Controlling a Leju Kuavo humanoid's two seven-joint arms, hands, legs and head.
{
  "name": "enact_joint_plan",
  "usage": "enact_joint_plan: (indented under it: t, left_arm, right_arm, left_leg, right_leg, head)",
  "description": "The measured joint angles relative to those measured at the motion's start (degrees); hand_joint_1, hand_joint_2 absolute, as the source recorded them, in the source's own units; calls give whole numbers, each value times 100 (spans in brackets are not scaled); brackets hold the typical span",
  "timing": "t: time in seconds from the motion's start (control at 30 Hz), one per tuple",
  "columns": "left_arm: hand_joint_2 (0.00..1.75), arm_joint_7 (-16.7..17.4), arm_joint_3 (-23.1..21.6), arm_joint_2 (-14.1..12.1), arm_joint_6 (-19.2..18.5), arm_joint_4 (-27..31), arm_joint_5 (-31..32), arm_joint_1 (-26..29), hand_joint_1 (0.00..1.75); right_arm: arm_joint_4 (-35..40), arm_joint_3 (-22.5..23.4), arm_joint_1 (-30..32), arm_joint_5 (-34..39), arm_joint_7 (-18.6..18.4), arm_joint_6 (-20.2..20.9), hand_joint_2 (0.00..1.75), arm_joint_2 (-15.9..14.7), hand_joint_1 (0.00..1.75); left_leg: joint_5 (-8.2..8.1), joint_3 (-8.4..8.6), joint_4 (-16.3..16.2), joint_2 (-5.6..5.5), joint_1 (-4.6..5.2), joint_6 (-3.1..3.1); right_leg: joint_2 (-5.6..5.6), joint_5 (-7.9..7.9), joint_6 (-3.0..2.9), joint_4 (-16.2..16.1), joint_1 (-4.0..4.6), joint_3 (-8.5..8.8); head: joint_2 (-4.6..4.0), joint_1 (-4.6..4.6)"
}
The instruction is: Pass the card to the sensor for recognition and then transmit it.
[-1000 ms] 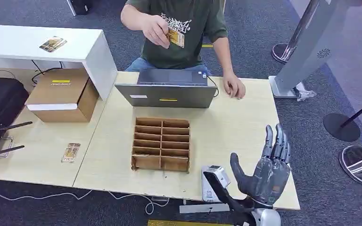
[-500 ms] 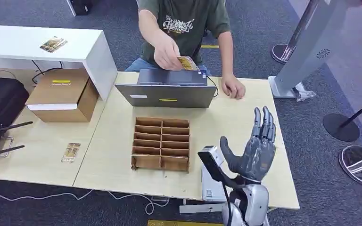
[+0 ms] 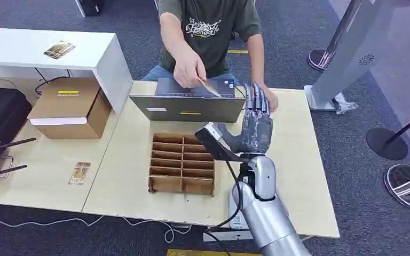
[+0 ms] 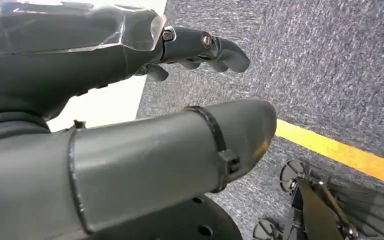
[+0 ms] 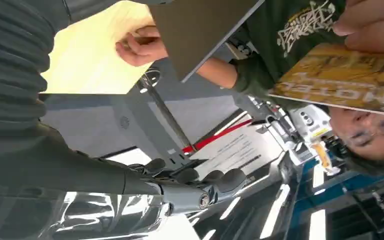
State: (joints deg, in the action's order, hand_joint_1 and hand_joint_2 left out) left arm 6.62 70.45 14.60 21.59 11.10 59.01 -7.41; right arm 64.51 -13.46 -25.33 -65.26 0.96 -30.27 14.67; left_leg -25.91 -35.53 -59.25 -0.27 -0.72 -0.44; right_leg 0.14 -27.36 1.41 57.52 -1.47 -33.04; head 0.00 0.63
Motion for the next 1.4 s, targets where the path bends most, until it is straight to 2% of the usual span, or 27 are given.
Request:
enact_joint_plan:
  t: [0.3,0.63,0.73,1.07,1.4]
  left_arm:
    - [0,103,-171,-48,-66,0,151,-6,0]
    - [0,112,-179,-90,-59,0,99,13,0]
    - [0,96,-182,-96,-59,0,83,20,0]
    - [0,37,-182,-124,-109,0,92,47,0]
    - [0,26,-182,-155,-116,0,81,68,0]
  right_arm:
    - [-877,-190,-707,-31,13,-44,175,20,0]
    - [-1129,-315,-877,-24,48,-118,175,22,0]
    - [-1074,-328,-862,39,33,-146,175,22,0]
    - [-171,-332,-570,98,-39,-162,175,-142,0]
    - [71,-363,-452,124,-39,-181,175,-223,0]
  left_leg:
    - [0,0,0,0,0,0]
    - [0,-2,0,0,0,0]
    - [0,-1,0,0,0,0]
    - [-1,-2,0,0,0,0]
    - [-1,-2,0,1,0,0]
  right_leg:
    - [-2,0,0,0,0,-1]
    - [-3,-1,1,0,0,-1]
    - [-3,-1,1,0,0,-4]
    - [-1,-1,1,-1,-1,-5]
    - [-1,-1,1,-1,0,-6]
  head:
    - [0,-2]
    - [0,-2]
    - [0,-2]
    - [0,-2]
    - [0,-2]
